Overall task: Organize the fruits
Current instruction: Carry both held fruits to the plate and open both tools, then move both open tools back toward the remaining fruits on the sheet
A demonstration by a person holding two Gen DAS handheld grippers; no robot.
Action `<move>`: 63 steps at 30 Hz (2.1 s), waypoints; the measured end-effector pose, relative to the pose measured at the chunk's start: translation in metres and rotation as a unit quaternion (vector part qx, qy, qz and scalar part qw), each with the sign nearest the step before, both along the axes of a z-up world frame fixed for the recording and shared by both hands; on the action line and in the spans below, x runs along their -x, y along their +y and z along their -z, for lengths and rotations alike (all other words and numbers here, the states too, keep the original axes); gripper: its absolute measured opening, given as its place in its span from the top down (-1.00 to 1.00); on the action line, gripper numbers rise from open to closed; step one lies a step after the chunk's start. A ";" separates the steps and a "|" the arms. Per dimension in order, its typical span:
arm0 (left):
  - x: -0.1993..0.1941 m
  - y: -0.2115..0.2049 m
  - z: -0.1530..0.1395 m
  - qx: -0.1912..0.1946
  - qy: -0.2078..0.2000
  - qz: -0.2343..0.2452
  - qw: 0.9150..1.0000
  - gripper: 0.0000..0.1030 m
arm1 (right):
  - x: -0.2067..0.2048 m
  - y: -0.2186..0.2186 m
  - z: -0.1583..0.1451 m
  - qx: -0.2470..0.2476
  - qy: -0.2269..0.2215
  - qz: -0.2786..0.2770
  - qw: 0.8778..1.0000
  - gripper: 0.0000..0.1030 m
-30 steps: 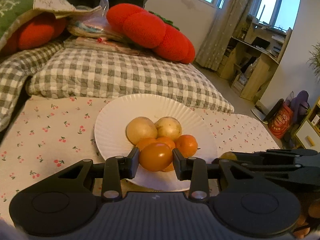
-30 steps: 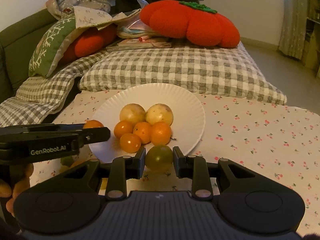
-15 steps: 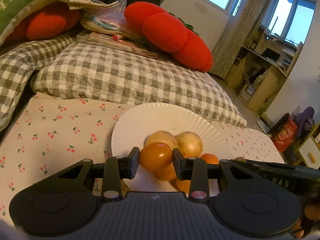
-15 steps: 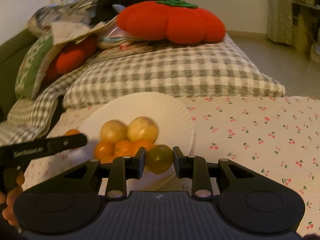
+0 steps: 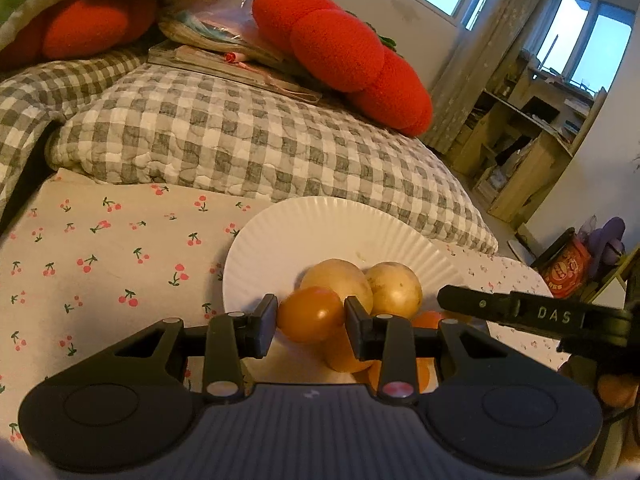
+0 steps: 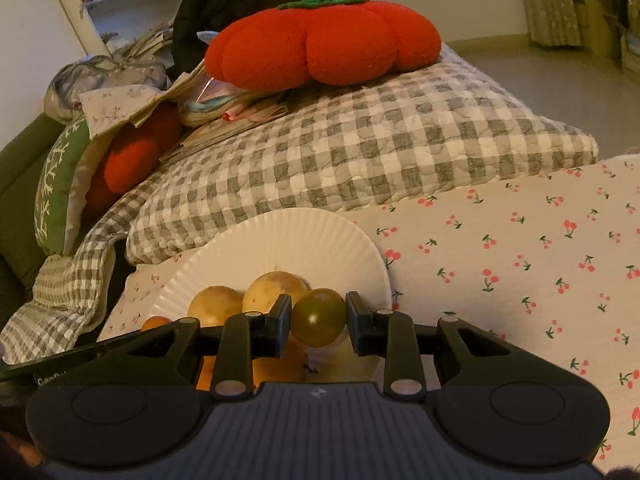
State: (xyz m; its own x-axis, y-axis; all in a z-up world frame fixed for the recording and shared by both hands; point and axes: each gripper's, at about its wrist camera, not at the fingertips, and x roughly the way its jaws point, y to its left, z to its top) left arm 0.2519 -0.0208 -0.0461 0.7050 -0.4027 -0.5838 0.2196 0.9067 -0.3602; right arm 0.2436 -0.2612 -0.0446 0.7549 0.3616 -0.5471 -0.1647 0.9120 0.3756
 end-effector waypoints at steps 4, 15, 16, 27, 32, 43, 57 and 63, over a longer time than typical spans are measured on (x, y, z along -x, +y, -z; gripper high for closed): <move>0.001 0.006 -0.005 0.010 0.000 -0.007 1.000 0.40 | 0.003 -0.001 -0.005 -0.004 -0.001 0.004 1.000 0.43; 0.012 0.024 -0.029 0.031 -0.006 -0.032 0.999 0.25 | 0.015 0.005 -0.024 0.000 -0.014 0.011 1.000 0.42; 0.014 0.026 -0.031 0.032 -0.006 -0.035 0.999 0.23 | 0.018 0.007 -0.027 0.002 -0.016 0.009 1.000 0.41; 0.040 0.031 -0.043 -0.046 0.002 -0.062 0.997 -0.44 | 0.036 0.043 -0.036 0.061 -0.004 -0.026 0.998 0.29; 0.049 0.031 -0.042 -0.066 0.012 -0.065 0.996 -0.54 | 0.049 0.059 -0.038 0.085 -0.008 -0.038 0.996 0.12; 0.075 0.031 -0.045 -0.110 0.011 -0.063 0.992 -0.61 | 0.080 0.070 -0.040 0.096 -0.006 -0.048 0.994 -0.08; 0.105 0.055 -0.032 -0.121 0.036 -0.082 0.989 -0.76 | 0.097 0.100 -0.028 0.113 0.000 -0.115 0.987 -0.49; 0.113 0.075 -0.027 -0.107 0.061 -0.107 0.987 -0.81 | 0.101 0.115 -0.018 0.137 -0.002 -0.151 0.979 -0.83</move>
State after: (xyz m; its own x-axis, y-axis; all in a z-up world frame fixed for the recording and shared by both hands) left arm 0.1391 0.0539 -0.0188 0.6800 -0.1104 -0.7249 -0.0187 0.9857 -0.1676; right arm 0.1423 -0.1458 -0.0271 0.6383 0.4079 -0.6528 -0.4429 0.8883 0.1219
